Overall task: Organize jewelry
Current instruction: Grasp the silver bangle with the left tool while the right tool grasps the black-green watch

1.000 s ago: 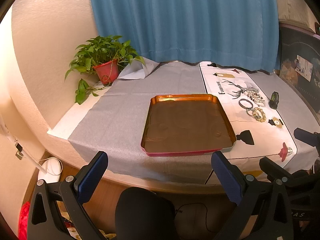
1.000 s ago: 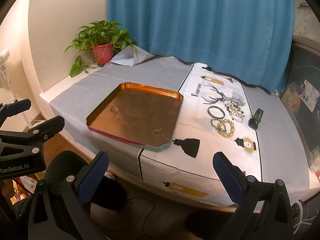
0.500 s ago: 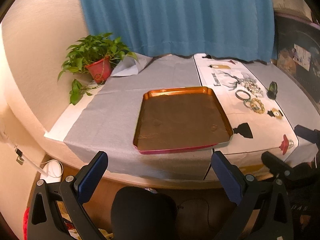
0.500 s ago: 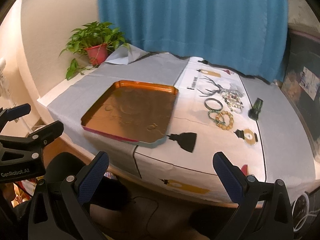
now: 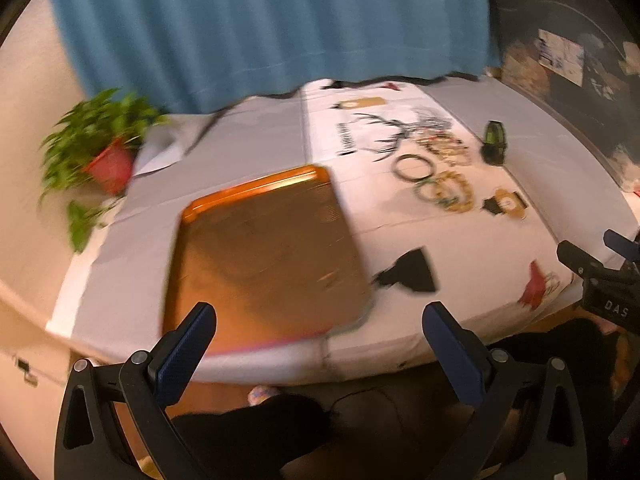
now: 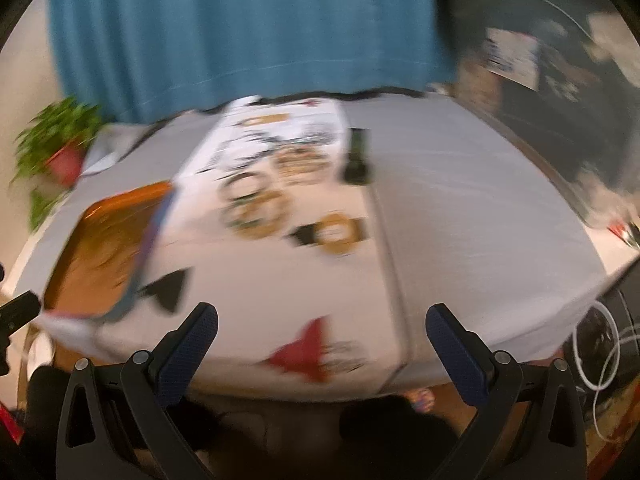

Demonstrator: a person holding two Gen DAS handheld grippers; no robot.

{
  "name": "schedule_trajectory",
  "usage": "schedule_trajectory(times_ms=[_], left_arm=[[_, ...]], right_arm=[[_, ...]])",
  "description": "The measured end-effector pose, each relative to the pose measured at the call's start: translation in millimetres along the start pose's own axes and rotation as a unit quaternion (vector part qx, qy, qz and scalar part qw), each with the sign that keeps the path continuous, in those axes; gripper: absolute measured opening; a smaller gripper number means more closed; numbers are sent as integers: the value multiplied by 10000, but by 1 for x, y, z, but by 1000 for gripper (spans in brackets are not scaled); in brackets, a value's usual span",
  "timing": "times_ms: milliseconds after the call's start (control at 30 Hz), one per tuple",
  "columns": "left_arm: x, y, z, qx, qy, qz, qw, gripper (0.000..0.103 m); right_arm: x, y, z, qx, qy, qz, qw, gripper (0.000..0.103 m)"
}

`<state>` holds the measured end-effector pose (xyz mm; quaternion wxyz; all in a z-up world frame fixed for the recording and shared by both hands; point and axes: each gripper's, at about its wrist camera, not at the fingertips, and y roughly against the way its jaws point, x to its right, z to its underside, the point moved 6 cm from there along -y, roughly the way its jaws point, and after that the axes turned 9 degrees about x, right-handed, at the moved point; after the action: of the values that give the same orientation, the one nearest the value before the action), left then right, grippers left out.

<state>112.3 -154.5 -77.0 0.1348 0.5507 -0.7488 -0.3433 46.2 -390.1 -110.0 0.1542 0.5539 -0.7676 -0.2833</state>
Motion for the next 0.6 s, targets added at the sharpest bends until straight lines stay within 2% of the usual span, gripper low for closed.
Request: schedule_trajectory(times_ms=[167,300,400,533,600], left_arm=[[42,-52,-37,-235,-108,346,9991,103],[61,-98,-70,-347,-242,465,9980,103],[67,-134,-90,-572,-96,551,9968,103],[78,-179,-108,-890,200,913,9916,103],[88,-198,-111,-1060,133,1079,9884,103]], right_arm=[[51,-38,-17,-23,-215,288,9994,103],[73,-74,-36,-10,-188,350,9992,103],[73,-106,-53,-43,-204,252,9995,103],[60,-145,-70,-133,-155,67,9998,103],[51,-166,-78,-170,-17,22,9999,103]])
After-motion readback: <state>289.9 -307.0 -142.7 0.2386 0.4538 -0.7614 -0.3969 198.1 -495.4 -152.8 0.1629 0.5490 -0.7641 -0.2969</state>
